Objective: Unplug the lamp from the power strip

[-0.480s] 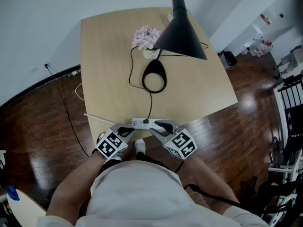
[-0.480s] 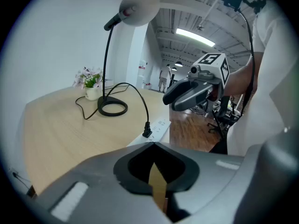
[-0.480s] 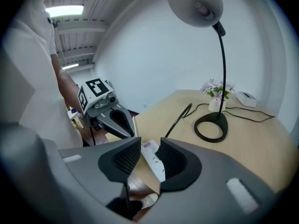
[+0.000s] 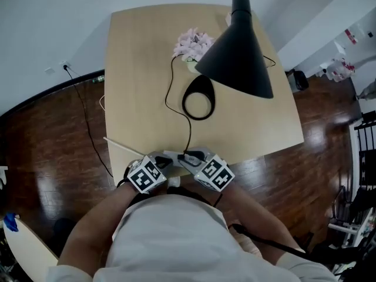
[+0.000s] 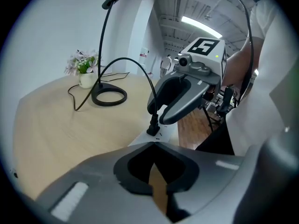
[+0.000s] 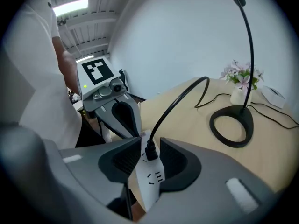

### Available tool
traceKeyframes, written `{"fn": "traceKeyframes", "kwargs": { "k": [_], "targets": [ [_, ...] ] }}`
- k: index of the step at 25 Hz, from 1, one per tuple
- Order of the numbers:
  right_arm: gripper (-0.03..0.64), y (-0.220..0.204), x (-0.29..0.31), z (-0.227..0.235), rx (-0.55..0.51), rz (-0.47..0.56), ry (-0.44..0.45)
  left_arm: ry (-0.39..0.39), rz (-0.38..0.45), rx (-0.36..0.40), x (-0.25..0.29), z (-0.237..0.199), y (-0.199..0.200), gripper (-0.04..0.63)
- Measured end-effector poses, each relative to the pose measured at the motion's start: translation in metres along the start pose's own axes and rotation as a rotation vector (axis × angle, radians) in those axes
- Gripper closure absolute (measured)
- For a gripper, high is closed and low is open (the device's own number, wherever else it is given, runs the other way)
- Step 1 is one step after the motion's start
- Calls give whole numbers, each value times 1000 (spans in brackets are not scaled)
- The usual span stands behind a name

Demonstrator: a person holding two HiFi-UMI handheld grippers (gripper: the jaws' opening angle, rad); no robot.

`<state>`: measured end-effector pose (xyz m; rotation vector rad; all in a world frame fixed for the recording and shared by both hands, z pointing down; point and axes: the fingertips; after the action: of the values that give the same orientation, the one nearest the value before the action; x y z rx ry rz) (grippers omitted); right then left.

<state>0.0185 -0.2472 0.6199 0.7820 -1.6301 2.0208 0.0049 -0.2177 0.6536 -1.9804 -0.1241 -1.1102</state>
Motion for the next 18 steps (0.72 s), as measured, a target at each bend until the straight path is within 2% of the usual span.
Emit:
{"fn": "traceKeyframes", "kwargs": {
  "k": [4, 7, 10, 18],
  "targets": [
    [507, -2, 7, -6, -35, -32, 38, -15, -22, 3, 6, 3, -2, 592],
    [551, -2, 8, -4, -48, -32, 38, -17, -17, 8, 5, 1, 2, 592],
    [554, -2, 7, -5, -63, -29, 37, -13, -21, -6, 4, 1, 1, 592],
    [555, 21, -9, 8, -30, 59, 9, -11, -20, -30, 3, 0, 1, 592]
  ]
}}
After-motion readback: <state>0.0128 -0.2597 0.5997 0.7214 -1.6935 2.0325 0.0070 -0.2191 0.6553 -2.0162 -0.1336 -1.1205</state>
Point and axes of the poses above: the fingertips, and each gripper's own axes: x forward along the fingers, z to its right, y out of its top, and after that the axes turned 2 degrees about -x, right-handed
